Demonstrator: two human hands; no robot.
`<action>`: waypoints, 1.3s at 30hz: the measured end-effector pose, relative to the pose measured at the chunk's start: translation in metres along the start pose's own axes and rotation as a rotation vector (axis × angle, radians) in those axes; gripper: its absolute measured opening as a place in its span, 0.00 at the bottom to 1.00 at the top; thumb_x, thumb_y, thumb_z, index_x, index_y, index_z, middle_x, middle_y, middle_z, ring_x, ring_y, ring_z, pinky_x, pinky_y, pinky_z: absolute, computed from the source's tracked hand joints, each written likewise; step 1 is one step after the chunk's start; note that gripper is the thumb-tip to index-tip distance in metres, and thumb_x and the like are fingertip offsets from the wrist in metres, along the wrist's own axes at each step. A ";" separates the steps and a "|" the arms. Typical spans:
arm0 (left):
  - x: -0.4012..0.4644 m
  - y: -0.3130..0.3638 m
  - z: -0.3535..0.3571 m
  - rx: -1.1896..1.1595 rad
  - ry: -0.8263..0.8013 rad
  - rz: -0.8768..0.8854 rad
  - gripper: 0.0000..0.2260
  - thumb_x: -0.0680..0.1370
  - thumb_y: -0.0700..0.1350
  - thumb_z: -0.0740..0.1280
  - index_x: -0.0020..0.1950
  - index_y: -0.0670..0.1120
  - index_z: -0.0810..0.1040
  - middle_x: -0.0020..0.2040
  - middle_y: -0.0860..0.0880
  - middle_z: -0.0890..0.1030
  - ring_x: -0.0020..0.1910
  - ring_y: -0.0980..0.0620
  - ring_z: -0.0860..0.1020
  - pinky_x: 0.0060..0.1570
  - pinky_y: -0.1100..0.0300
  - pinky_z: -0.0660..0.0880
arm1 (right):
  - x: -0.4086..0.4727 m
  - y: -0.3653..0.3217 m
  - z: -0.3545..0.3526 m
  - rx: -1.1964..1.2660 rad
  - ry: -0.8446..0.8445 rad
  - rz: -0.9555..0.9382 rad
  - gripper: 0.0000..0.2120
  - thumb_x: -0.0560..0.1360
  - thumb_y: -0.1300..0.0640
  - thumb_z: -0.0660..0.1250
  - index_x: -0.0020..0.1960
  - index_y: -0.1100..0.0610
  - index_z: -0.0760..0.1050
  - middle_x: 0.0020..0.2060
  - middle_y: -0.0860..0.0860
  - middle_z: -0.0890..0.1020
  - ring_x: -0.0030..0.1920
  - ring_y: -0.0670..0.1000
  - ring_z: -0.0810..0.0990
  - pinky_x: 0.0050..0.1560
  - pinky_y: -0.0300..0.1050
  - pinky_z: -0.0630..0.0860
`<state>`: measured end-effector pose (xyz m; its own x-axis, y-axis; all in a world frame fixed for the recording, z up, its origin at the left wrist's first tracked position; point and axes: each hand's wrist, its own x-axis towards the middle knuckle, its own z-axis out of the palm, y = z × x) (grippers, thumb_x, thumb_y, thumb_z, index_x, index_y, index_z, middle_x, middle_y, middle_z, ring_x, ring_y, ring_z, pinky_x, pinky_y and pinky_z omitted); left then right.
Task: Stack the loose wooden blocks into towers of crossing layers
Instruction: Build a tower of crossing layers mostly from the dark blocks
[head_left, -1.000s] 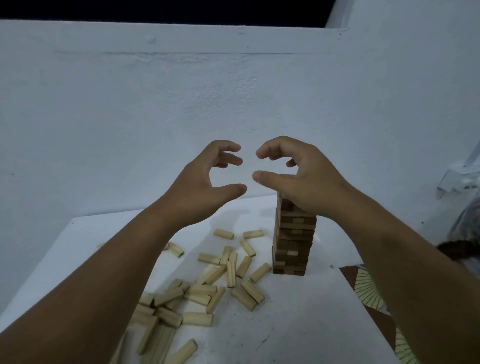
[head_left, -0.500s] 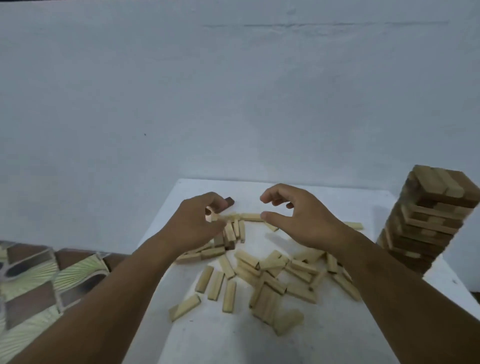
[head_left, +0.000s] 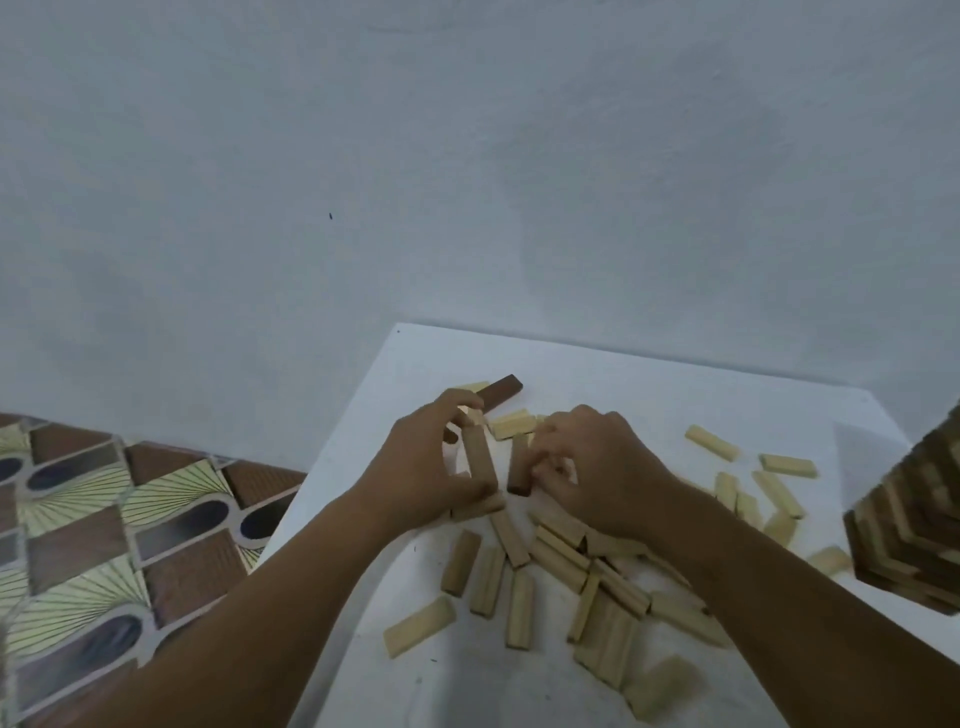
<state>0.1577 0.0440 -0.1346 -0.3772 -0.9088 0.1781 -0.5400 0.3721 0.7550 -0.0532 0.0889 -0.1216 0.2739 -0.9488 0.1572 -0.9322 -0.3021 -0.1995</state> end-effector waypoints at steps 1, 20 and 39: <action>-0.001 0.001 -0.001 -0.096 0.053 -0.022 0.21 0.69 0.45 0.74 0.57 0.61 0.72 0.52 0.57 0.78 0.45 0.56 0.80 0.42 0.63 0.79 | -0.001 0.003 0.000 -0.016 0.023 0.046 0.10 0.75 0.49 0.62 0.45 0.48 0.81 0.42 0.43 0.79 0.47 0.50 0.74 0.48 0.47 0.67; 0.089 0.006 0.027 0.405 0.013 -0.236 0.17 0.72 0.57 0.70 0.55 0.49 0.80 0.55 0.49 0.73 0.46 0.50 0.77 0.44 0.57 0.74 | 0.001 -0.012 0.000 0.158 0.186 0.534 0.17 0.68 0.42 0.68 0.30 0.55 0.75 0.27 0.47 0.78 0.30 0.48 0.77 0.32 0.44 0.77; -0.071 0.044 0.000 -0.385 0.228 -0.350 0.09 0.65 0.43 0.73 0.33 0.48 0.73 0.28 0.56 0.72 0.31 0.50 0.71 0.35 0.57 0.67 | -0.025 -0.044 -0.003 0.515 0.210 0.610 0.10 0.63 0.50 0.73 0.35 0.56 0.76 0.31 0.48 0.79 0.33 0.48 0.78 0.34 0.44 0.74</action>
<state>0.1613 0.1250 -0.1142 -0.0303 -0.9992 -0.0246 -0.2746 -0.0153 0.9614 -0.0195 0.1263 -0.1137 -0.3430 -0.9383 0.0448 -0.6632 0.2081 -0.7189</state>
